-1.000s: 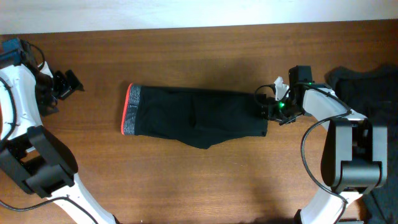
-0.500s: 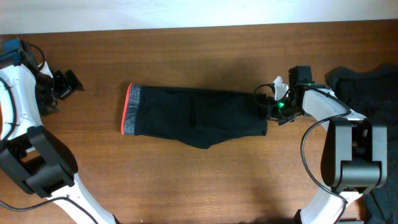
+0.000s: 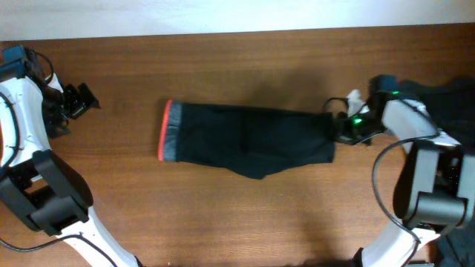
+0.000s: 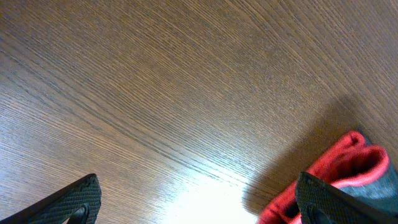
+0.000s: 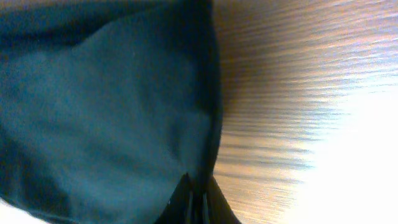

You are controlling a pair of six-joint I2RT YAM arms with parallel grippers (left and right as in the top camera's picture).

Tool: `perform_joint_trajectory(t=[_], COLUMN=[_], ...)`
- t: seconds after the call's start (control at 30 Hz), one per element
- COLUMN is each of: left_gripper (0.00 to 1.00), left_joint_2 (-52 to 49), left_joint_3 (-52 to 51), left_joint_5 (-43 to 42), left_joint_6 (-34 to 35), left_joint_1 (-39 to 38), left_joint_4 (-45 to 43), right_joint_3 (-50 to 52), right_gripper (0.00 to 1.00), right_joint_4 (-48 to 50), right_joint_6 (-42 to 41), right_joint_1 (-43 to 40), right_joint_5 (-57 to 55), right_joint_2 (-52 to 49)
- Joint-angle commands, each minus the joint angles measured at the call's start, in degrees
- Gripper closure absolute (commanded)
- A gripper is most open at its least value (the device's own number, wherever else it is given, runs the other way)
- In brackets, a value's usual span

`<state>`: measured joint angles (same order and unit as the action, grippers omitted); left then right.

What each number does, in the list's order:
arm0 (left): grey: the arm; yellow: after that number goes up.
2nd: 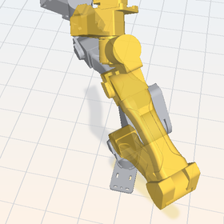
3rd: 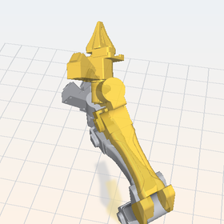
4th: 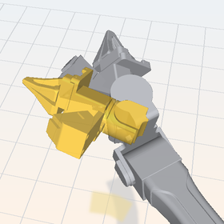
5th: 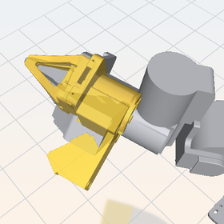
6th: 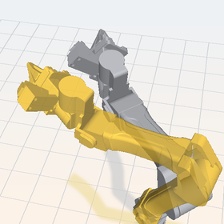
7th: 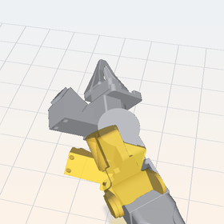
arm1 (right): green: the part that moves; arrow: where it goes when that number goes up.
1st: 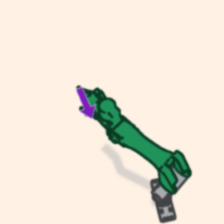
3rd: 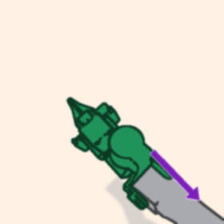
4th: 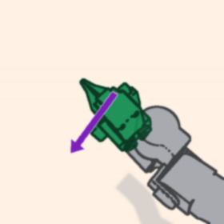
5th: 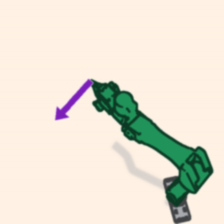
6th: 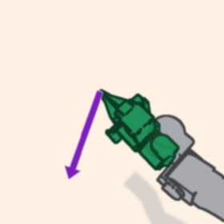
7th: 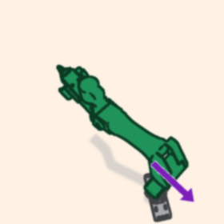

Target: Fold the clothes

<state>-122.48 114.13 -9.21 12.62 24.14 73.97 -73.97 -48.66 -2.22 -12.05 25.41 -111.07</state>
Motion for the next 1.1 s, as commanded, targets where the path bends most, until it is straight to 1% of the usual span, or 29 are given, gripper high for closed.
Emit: perform_joint_trajectory(t=[0.0, 0.2, 0.37, 0.57, 0.67, 0.87, 1.07], left_gripper=[0.01, 0.01, 0.01, 0.01, 0.01, 0.01, 0.01], left_joint_2=[1.5, 1.5, 1.5, 1.5, 1.5, 1.5, 1.5], left_joint_3=[0.9, 0.9, 0.9, 0.9, 0.9, 0.9, 0.9], left_joint_5=[0.2, 0.2, 0.2, 0.2, 0.2, 0.2, 0.2], left_joint_6=[-0.5, -0.5, -0.5, -0.5, -0.5, -0.5, -0.5], left_joint_1=[0.2, 0.2, 0.2, 0.2, 0.2, 0.2, 0.2], left_joint_4=[0.1, 0.0, 0.0, 0.1, 0.1, 0.1, 0.1], right_joint_3=[-5.0, -13.5, -23.1, -33.7, -36.7, -40.5, -40.7], right_gripper=[0.96, 0.96, 0.96, 0.96, 0.96, 0.96, 0.96], right_joint_4=[-4.1, -13.9, -22.0, -29.7, -31.6, -31.5, -31.5], right_joint_6=[3.6, 4.2, 4.2, 4.1, 3.0, -2.8, -3.2], right_joint_1=[-5.4, -11.5, -11.9, -6.1, -2.1, 6.9, 15.5], right_joint_5=[-0.2, -0.5, -0.3, -0.3, -0.1, 1.2, 0.5], right_joint_2=[0.2, 0.3, 0.3, 0.3, 0.3, 0.3, 0.1])
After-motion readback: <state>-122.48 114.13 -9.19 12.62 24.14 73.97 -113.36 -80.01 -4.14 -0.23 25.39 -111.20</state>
